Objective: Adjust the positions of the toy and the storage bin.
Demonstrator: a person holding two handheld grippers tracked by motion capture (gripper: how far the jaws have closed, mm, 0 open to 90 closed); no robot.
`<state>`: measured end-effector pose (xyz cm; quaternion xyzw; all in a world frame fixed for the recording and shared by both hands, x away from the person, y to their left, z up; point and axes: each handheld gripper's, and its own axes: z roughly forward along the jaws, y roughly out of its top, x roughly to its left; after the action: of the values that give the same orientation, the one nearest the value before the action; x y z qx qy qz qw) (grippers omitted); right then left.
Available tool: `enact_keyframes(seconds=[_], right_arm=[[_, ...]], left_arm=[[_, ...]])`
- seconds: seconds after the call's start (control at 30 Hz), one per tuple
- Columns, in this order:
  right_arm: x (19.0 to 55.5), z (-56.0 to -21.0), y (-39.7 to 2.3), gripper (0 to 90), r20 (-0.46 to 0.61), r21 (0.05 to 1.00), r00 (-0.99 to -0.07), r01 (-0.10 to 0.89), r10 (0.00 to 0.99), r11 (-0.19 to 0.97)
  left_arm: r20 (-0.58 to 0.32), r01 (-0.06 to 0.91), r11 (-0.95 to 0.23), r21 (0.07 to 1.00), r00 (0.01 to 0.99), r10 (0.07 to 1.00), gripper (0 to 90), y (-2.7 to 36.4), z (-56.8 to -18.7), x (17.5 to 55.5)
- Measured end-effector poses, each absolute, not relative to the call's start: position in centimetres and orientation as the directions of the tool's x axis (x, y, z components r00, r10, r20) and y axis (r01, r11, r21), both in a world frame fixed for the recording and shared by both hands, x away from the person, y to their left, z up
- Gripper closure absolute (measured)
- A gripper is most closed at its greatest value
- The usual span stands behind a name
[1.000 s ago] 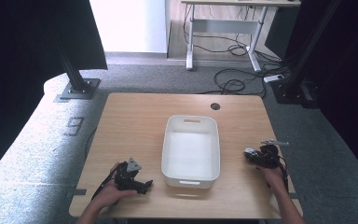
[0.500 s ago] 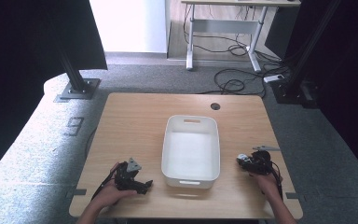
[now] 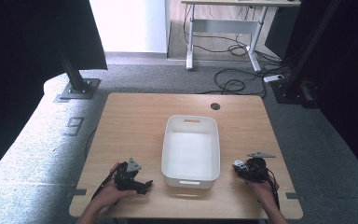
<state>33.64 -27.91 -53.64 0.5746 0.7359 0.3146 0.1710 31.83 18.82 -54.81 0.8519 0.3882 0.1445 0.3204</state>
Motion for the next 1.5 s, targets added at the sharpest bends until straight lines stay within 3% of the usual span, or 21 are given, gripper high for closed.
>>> enact_keyframes(seconds=[0.2, 0.63, 1.03, 1.5], right_arm=[[33.5, -53.5, -27.5, 49.7, 0.159, 0.650, -0.270, 0.752, 0.950, 0.105], [33.9, -53.8, -25.4, 49.4, 0.087, 0.677, -0.305, 0.716, 0.949, 0.168], [34.3, -53.7, -25.9, 35.0, 0.118, 0.683, -0.339, 0.710, 0.933, 0.172], [33.9, -52.4, -26.9, 31.2, 0.115, 0.722, -0.328, 0.676, 0.938, 0.147]], left_arm=[[-0.002, 0.569, -0.494, 0.658, 0.657, 0.754, 0.0, 18.8, -54.8, 31.8], [-0.002, 0.568, -0.494, 0.658, 0.658, 0.753, 0.0, 18.8, -54.8, 31.8], [-0.002, 0.568, -0.494, 0.658, 0.658, 0.753, 0.0, 18.8, -54.8, 31.8], [-0.002, 0.565, -0.498, 0.658, 0.663, 0.749, 0.0, 18.8, -54.8, 31.9]])
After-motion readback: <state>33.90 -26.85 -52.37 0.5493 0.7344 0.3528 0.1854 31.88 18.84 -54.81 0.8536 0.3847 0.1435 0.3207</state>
